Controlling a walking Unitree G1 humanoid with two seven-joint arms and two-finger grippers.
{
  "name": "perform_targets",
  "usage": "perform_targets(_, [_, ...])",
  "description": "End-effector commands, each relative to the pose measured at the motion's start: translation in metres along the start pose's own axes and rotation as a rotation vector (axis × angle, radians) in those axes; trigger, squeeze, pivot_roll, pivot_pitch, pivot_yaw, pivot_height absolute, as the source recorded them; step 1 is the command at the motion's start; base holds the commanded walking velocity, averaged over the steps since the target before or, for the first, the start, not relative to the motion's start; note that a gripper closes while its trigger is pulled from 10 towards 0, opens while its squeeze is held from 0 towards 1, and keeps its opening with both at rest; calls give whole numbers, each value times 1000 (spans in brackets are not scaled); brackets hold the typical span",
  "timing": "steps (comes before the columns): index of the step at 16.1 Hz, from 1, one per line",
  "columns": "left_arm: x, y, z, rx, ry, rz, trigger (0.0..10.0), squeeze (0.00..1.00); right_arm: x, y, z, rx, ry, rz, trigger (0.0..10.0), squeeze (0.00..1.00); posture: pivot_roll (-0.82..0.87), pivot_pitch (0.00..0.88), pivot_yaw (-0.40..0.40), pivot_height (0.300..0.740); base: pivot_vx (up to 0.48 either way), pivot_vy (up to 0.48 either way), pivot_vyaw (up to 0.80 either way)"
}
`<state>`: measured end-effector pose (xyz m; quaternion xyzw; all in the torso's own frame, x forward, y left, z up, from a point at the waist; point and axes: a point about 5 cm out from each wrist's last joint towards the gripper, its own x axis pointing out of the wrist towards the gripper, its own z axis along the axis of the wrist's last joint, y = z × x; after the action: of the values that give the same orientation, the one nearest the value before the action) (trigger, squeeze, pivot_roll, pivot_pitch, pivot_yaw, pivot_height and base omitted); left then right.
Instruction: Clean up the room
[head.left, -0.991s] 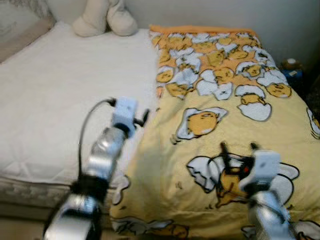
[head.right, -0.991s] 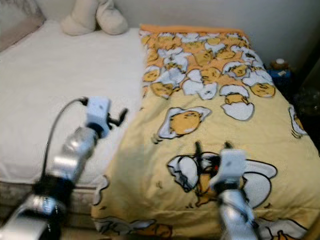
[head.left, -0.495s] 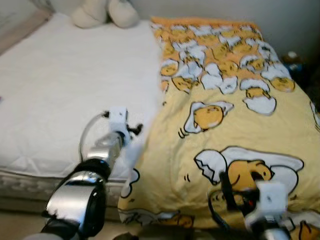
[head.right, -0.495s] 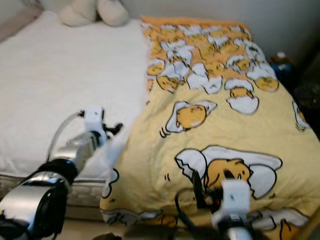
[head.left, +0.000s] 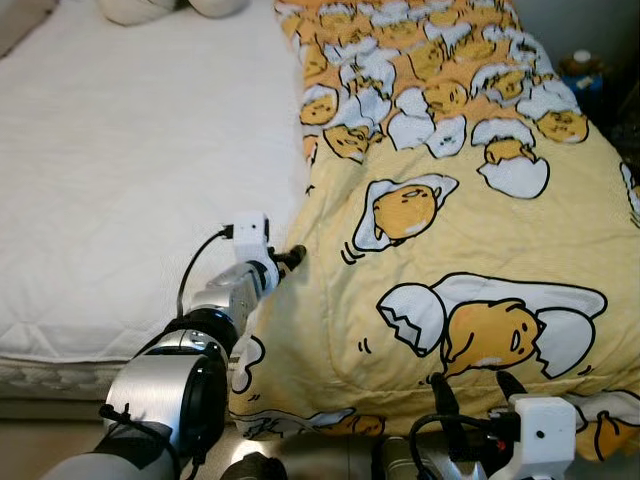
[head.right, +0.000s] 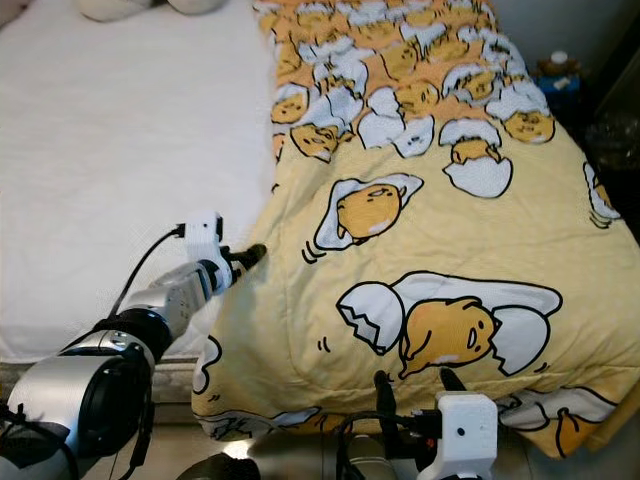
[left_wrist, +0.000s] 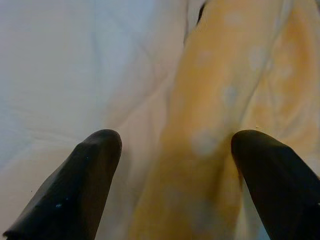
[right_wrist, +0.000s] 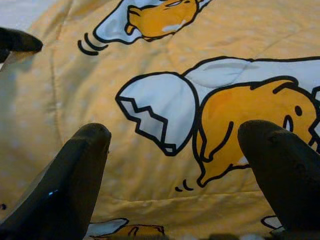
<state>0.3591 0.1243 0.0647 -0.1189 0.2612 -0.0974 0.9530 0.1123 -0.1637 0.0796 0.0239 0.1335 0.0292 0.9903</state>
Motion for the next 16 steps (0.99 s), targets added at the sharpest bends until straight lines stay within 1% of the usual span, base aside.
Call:
perform_targets(1, [-1, 3, -8, 27, 32, 4, 10000, 0, -3, 1, 2, -6, 7, -7, 10000, 0, -352, 164, 70, 714, 0, 0, 0])
perform_targets(2, [-3, 9, -18, 47, 66, 27, 10000, 0, -4, 2, 1, -3, 15, -5, 10000, 0, -353, 170, 68, 714, 0, 0, 0])
perform_targets(4, [-4, 12, -22, 60, 76, 39, 10000, 0, -5, 3, 1, -2, 19, -3, 10000, 0, -354, 174, 66, 714, 0, 0, 0])
perform_targets(5, [-4, 11, -23, 78, 70, 33, 0, 0, -6, 4, 1, -1, 24, 1, 10000, 0, -355, 178, 64, 714, 0, 0, 0])
perform_targets(8, [-2, 5, -22, 55, 64, 6, 0, 0, -5, 3, 1, -3, 29, 3, 10000, 0, -355, 174, 62, 714, 0, 0, 0])
perform_targets(10, [-2, 2, -21, 10, 57, -8, 0, 0, -3, 2, 1, -4, 27, 2, 10000, 0, -353, 170, 62, 714, 0, 0, 0])
perform_targets(11, [-1, 1, -18, -39, 44, -3, 0, 0, -2, 3, 1, -4, 26, 3, 10000, 0, -352, 167, 65, 714, 0, 0, 0])
perform_targets(12, [-1, 1, -15, -59, 30, -5, 0, 0, -2, 3, 1, -5, 27, 3, 10000, 0, -351, 166, 66, 714, 0, 0, 0])
perform_targets(14, [-3, 7, -16, -69, 25, -3, 0, 0, -1, 4, 0, -2, 29, 1, 10000, 0, -342, 160, 72, 714, 0, 0, 0])
perform_targets(15, [-5, 15, -20, -78, 24, 16, 0, 0, 0, 4, -1, 0, 29, 2, 10000, 0, -338, 159, 74, 714, 0, 0, 0])
perform_targets(16, [-6, 19, -21, -87, 24, 26, 0, 0, 0, 5, -1, 2, 28, 2, 10000, 0, -335, 159, 75, 714, 0, 0, 0])
